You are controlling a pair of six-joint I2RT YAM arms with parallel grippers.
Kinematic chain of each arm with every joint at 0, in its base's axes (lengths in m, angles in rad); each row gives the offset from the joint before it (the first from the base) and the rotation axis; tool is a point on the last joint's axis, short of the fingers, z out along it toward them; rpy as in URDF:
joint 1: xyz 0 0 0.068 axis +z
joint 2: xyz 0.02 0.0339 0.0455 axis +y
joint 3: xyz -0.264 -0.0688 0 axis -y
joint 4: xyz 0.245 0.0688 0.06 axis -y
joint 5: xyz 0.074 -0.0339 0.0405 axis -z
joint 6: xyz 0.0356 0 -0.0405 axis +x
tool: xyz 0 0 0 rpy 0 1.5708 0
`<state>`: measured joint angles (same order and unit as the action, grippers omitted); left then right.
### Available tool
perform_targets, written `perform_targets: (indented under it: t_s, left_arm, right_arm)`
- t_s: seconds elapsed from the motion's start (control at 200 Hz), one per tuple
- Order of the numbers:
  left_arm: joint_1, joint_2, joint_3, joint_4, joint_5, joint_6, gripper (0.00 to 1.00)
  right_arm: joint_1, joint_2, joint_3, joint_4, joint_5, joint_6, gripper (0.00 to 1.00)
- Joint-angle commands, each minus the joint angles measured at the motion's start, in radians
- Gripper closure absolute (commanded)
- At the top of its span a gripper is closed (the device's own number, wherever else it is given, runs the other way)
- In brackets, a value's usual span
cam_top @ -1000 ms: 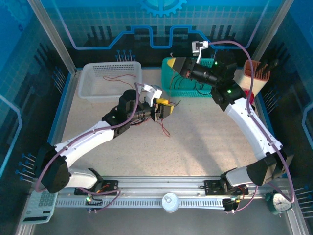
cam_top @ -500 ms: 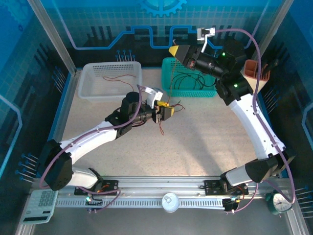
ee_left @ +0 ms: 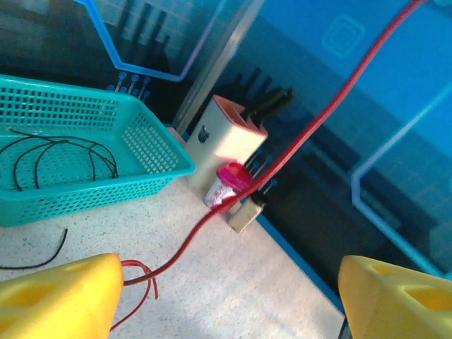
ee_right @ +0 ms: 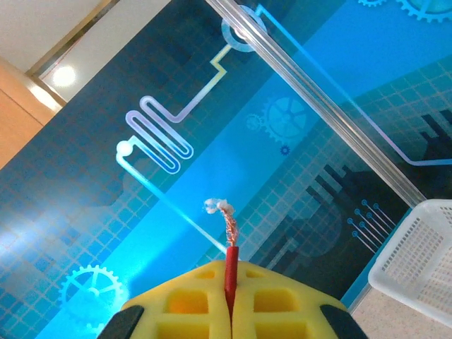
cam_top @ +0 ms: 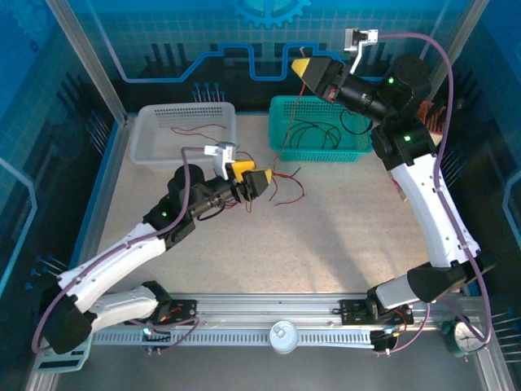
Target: Untangle the cables
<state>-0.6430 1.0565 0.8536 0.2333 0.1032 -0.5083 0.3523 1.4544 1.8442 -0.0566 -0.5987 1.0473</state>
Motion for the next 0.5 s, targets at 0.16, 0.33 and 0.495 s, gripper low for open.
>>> perform_targets:
  t_s: [0.16, 0.33, 0.495]
  left_arm:
    - [0.037, -0.107, -0.058, -0.237, -0.179, -0.391, 0.11]
    - [0.066, -0.122, -0.132, -0.247, -0.199, -0.548, 0.09]
    - [0.09, -0.074, -0.18, -0.194, -0.187, -0.648, 0.09]
  right_arm:
    - [-0.04, 0.009, 0.041, 0.023, 0.014, 0.027, 1.0]
    - [-0.058, 0.009, 0.077, 0.024, 0.006, 0.044, 1.0]
    - [-0.07, 0.016, 0.115, 0.036, -0.007, 0.074, 1.0]
